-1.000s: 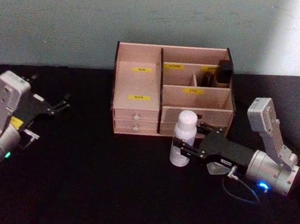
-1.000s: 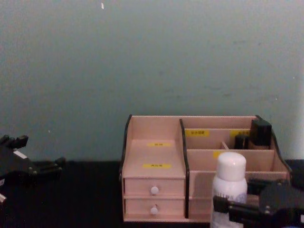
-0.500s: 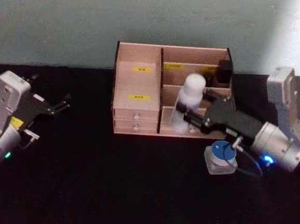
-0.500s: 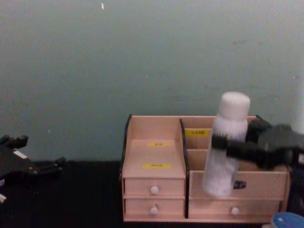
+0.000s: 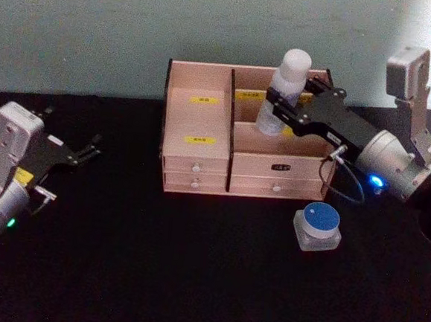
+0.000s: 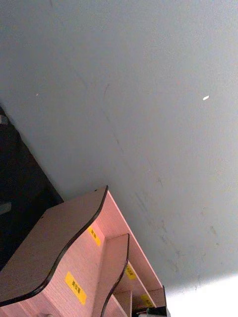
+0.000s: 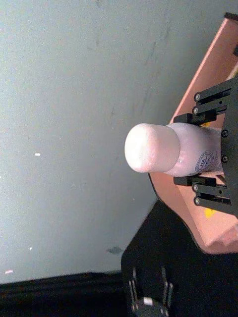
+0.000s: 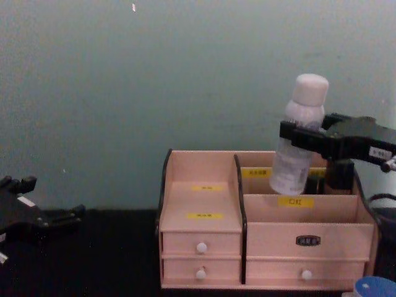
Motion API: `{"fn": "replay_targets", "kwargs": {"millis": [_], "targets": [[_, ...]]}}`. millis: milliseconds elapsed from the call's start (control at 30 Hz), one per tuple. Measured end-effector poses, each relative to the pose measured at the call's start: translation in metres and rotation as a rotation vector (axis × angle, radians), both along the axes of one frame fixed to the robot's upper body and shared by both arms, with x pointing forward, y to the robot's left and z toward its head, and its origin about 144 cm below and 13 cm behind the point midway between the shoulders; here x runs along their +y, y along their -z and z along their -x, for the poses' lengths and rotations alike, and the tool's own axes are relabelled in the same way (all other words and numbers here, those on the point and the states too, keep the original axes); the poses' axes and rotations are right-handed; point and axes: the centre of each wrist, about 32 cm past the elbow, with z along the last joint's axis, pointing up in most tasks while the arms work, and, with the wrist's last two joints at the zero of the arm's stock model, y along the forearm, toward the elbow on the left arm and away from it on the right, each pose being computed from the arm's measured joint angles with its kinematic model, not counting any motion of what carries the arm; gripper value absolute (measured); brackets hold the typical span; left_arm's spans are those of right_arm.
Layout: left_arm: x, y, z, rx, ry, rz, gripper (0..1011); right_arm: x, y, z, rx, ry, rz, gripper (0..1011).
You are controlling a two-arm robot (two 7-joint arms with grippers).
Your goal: Pick up the facial cleanser and watermelon frost from the table and place them into the tiered storage box.
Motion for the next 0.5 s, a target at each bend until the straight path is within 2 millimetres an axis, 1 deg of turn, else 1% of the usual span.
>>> {"fn": "replay_targets", "kwargs": {"millis": [200, 500], "targets": [[0.000, 0.000, 0.000, 0.000, 0.000, 0.000, 1001, 0.002, -0.001, -0.018, -0.005, 0.026, 0.010, 593], [0.000, 0.000, 0.000, 0.000, 0.000, 0.000, 1001, 0.005, 0.002, -0.035, 0.005, 0.042, 0.026, 593]]}}
